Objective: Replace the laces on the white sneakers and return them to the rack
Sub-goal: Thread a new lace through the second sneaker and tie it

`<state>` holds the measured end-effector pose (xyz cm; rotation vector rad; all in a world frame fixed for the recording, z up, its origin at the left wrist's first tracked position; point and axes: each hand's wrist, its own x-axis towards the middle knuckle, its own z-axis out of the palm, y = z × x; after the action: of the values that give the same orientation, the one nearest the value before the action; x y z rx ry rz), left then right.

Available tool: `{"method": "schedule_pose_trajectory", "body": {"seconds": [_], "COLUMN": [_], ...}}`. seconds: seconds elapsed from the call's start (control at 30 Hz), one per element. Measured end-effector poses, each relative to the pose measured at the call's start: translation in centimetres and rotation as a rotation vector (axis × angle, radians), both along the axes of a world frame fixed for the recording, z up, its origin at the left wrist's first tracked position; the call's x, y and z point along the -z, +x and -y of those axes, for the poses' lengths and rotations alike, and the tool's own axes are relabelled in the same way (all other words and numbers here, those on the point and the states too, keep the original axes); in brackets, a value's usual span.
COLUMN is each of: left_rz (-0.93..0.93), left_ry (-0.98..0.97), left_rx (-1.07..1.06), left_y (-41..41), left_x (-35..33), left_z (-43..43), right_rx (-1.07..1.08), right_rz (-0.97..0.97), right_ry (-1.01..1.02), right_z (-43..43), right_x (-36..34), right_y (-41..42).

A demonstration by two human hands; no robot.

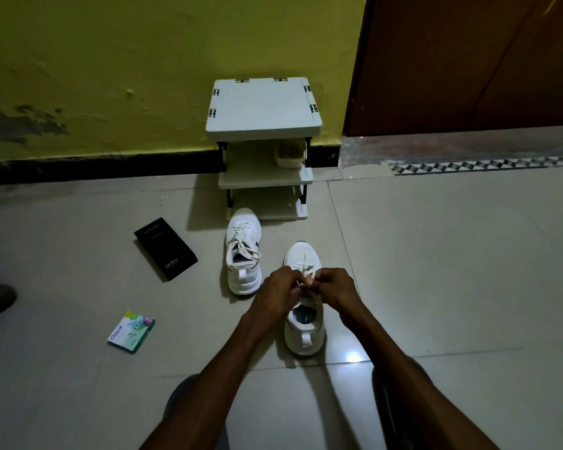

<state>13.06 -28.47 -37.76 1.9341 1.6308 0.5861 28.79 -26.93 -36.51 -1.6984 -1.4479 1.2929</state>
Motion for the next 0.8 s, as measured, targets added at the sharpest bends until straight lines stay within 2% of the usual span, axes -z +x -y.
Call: {"method": "schedule_pose_trajectory", "body": {"seconds": [0.17, 0.27, 0.4, 0.6, 0.73, 0.8], "left_rz": [0.012, 0.005, -0.051, 0.179, 0.391, 0.395], "left_ry": [0.065, 0.071, -0.006, -0.053, -0.222, -0.254], "left_rx": [0.035, 0.005, -0.053, -0.094, -0.119, -0.121], "left_y": [-0.1, 0.2, 0.4, -0.7, -2.2, -2.6], "left_x": [0.8, 0.5, 0.6, 0.8, 0.5, -0.1], "left_z": [0.9, 1.1, 1.6, 1.1, 0.3, 0.2], "right_rx": [0.007, 0.031, 0.060, 0.078, 0.090, 0.092], "right_rz": [-0.001, -0.065, -0.156, -0.181, -0.219, -0.227], "right_ry": [0.002, -0.045, -0.109, -0.109, -0.133, -0.157], "right_z": [0.2, 0.3, 0.8, 0.8, 0.7, 0.6], "right_x": [0.1, 0.6, 1.1, 1.3, 1.5, 1.4], "right_y": [-0.5, -0.5, -0.2, -0.2, -0.1, -0.1]}}
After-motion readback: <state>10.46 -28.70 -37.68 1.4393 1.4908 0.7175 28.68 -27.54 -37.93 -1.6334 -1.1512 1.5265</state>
